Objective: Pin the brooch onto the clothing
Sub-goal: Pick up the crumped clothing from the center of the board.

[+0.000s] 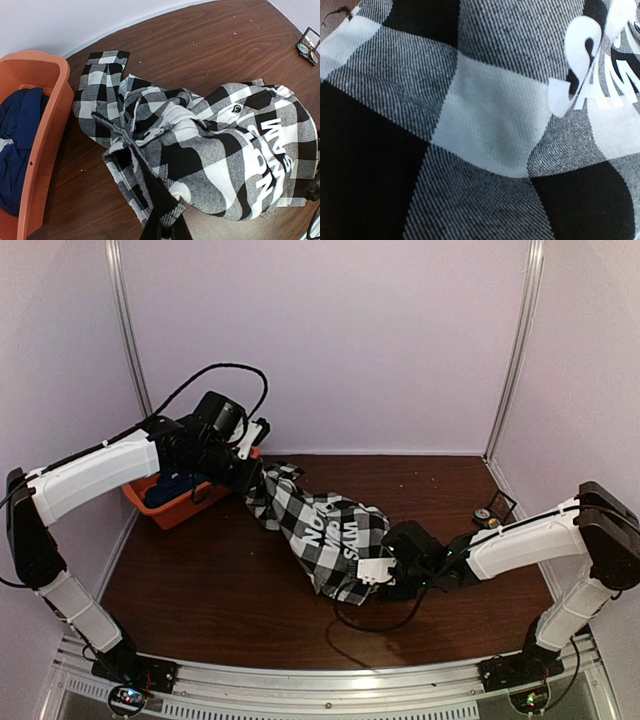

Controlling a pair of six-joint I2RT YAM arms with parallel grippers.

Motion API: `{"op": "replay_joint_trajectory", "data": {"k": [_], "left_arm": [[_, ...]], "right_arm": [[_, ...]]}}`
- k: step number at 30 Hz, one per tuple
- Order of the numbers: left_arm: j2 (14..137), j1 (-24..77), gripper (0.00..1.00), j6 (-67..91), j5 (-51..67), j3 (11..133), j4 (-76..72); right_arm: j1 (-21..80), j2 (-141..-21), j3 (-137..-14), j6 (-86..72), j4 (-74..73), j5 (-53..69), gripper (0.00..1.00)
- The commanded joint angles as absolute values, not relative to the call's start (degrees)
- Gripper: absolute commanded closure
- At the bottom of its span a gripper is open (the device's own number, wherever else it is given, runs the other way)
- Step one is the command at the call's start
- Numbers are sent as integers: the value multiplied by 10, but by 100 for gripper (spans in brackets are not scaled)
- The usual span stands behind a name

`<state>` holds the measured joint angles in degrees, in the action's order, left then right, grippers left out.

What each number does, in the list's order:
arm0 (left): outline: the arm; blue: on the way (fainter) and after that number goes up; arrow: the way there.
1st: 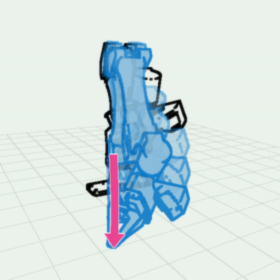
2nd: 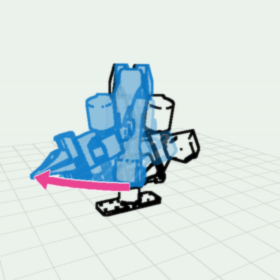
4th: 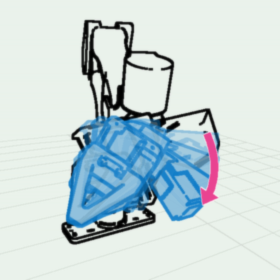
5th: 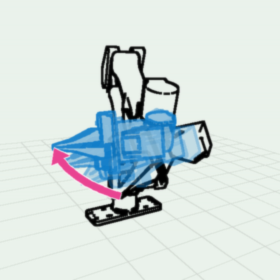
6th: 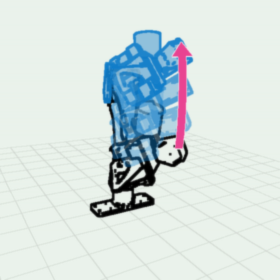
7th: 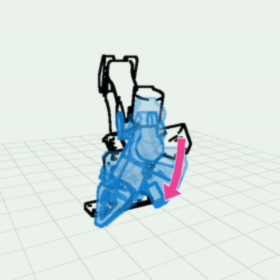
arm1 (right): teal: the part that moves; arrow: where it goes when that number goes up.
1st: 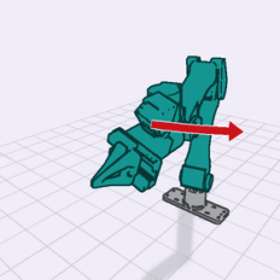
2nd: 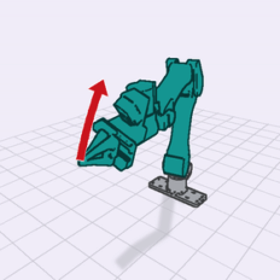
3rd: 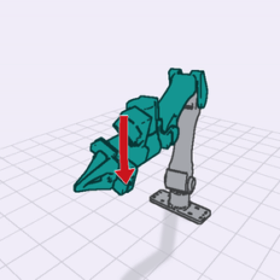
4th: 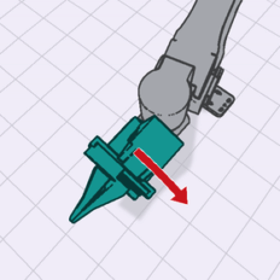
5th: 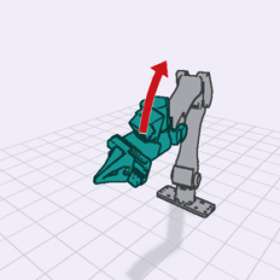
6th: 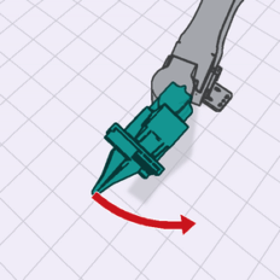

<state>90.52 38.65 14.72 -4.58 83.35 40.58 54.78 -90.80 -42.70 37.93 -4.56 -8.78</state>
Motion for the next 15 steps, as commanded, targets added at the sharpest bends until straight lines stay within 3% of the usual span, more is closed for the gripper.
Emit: {"op": "replay_joint_trajectory", "data": {"k": [1,5,6,8,11,12,15], "left_arm": [[900,377,100,152,-39,825,387],[898,375,100,153,-38,820,381],[898,375,100,154,-38,819,379],[898,374,100,155,-37,817,376],[895,373,100,155,-35,816,373],[892,373,100,154,-35,816,372],[881,371,100,143,-34,824,361]], "right_arm": [[553,-899,-411,376,-30,-68,33],[552,-906,-415,377,-33,-67,37],[553,-912,-418,377,-36,-67,42],[553,-926,-426,371,-39,-76,68],[552,-936,-431,362,-37,-106,94],[552,-930,-430,360,-34,-118,100],[547,-892,-426,355,-23,-164,100]]}}
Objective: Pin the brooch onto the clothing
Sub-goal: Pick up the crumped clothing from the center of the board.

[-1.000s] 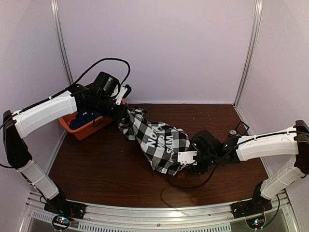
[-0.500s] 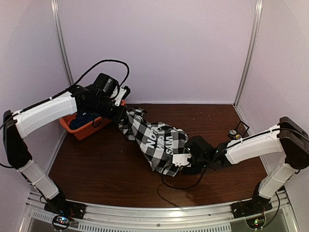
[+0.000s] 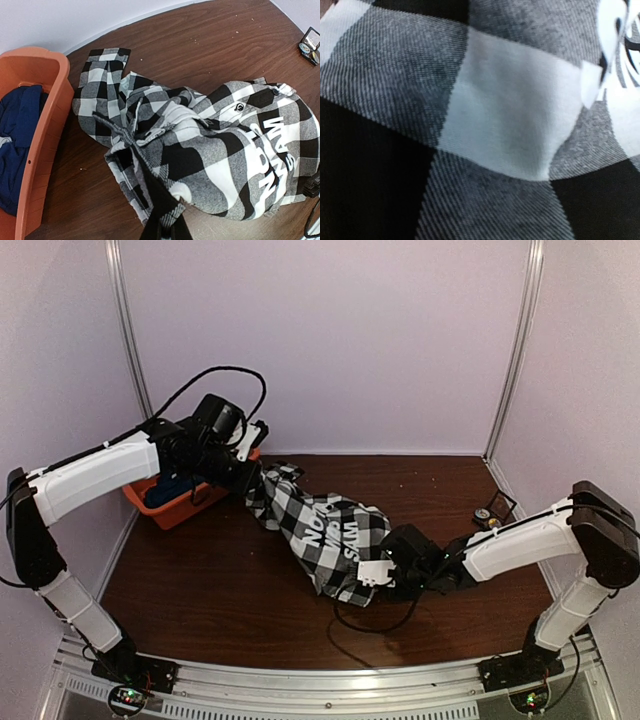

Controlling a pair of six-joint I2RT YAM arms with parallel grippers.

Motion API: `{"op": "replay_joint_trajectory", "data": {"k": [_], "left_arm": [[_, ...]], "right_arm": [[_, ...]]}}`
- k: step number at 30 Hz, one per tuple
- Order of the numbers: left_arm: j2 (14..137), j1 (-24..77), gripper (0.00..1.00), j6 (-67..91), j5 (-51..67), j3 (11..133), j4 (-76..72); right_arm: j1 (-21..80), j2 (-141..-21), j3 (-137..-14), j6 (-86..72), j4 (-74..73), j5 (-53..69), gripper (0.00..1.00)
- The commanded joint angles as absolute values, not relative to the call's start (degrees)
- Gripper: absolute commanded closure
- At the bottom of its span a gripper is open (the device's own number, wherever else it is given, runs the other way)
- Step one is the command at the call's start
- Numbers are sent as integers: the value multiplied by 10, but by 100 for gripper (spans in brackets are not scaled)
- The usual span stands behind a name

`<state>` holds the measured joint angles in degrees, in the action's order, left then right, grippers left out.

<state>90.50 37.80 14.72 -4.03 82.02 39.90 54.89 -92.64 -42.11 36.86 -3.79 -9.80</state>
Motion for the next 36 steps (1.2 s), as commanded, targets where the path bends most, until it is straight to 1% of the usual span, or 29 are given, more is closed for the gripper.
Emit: {"op": "replay_joint_trajectory", "data": {"k": [1,4,7,10,13,17,22,24,28,32,36], "left_arm": [[876,371,100,135,-35,830,359],[853,371,100,104,-46,862,348],[834,371,100,70,-69,908,346],[818,370,100,46,-71,942,340],[800,371,100,35,-74,947,335],[759,371,100,37,-57,908,326],[690,372,100,57,-1,824,283],[681,376,100,65,27,803,271],[697,378,100,98,9,782,267],[722,378,100,162,-71,765,269],[751,377,100,217,-127,733,283]], "right_arm": [[543,-875,-429,355,-26,-183,100],[524,-809,-456,353,-46,-258,100],[492,-743,-515,362,-73,-324,100],[453,-698,-577,369,-91,-357,100],[438,-677,-618,389,-101,-387,100],[438,-649,-648,392,-132,-428,100],[437,-607,-647,390,-127,-435,100],[437,-613,-643,396,-124,-429,100],[438,-670,-620,410,-92,-424,100],[422,-771,-619,408,-40,-391,100],[386,-897,-662,375,-26,-338,100]]}}
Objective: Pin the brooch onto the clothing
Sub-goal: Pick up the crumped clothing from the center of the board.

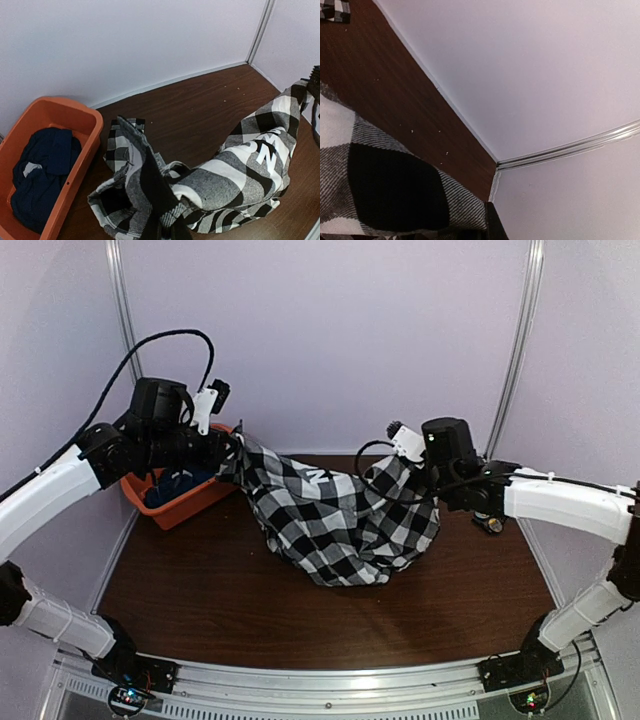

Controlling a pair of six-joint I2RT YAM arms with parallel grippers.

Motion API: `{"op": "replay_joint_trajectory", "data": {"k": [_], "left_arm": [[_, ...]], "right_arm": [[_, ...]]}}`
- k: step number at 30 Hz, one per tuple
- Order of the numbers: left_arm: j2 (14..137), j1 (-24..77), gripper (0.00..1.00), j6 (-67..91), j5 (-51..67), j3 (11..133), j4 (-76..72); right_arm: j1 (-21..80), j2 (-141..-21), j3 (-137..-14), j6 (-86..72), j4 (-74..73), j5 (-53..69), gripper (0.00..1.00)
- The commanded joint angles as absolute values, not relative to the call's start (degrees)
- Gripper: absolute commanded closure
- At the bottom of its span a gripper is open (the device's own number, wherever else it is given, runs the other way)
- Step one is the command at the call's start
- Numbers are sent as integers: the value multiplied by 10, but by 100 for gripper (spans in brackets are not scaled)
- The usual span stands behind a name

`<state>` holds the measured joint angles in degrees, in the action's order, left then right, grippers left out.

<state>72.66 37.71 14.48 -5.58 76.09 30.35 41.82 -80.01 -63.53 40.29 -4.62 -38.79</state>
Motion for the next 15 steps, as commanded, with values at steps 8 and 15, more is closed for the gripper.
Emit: {"op": "replay_joint_trajectory", "data": {"k": [8,15], "left_arm": [[828,375,100,257,-260,700,302],[973,353,89,268,-282,766,323]], "right_arm": [[364,-1055,-763,332,-41,-334,100],[354,-1073,-777,321,-72,-350,100]]}}
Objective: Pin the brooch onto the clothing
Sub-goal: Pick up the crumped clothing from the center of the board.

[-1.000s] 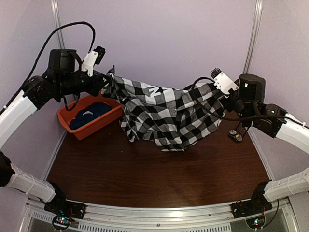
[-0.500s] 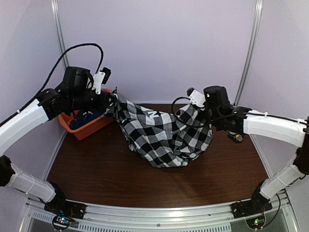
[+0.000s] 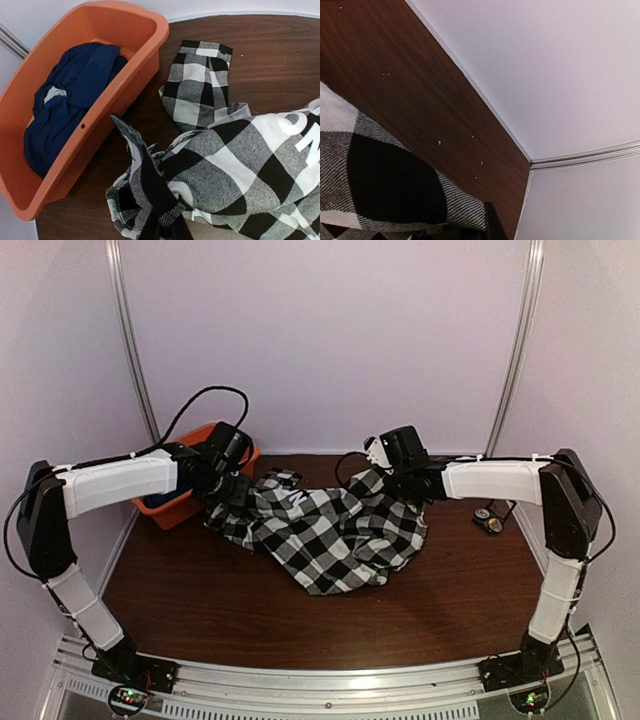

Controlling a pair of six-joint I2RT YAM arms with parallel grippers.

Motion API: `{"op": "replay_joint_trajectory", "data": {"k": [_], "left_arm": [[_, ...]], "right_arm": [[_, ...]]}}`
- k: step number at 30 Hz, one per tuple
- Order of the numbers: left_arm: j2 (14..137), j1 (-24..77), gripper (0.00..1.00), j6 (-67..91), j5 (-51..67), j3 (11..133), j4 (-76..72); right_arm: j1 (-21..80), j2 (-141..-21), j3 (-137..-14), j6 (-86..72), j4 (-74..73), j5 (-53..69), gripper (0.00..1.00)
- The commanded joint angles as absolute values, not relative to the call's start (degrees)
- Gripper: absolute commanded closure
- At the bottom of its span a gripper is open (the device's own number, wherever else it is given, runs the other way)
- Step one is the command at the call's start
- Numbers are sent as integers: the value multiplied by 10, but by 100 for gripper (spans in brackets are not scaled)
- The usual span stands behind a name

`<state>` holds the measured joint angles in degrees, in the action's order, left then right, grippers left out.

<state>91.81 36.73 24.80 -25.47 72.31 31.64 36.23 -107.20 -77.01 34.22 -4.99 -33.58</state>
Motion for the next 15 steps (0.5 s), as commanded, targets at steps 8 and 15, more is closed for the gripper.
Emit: {"op": "replay_joint_trajectory", "data": {"k": [8,15], "left_arm": [[986,353,3,299,-196,774,305],[867,377,2,354,-105,685,266]], "right_arm": [[350,-1062,-745,315,-99,-332,100],[341,-1056,-740,300,-122,-321,100]]}}
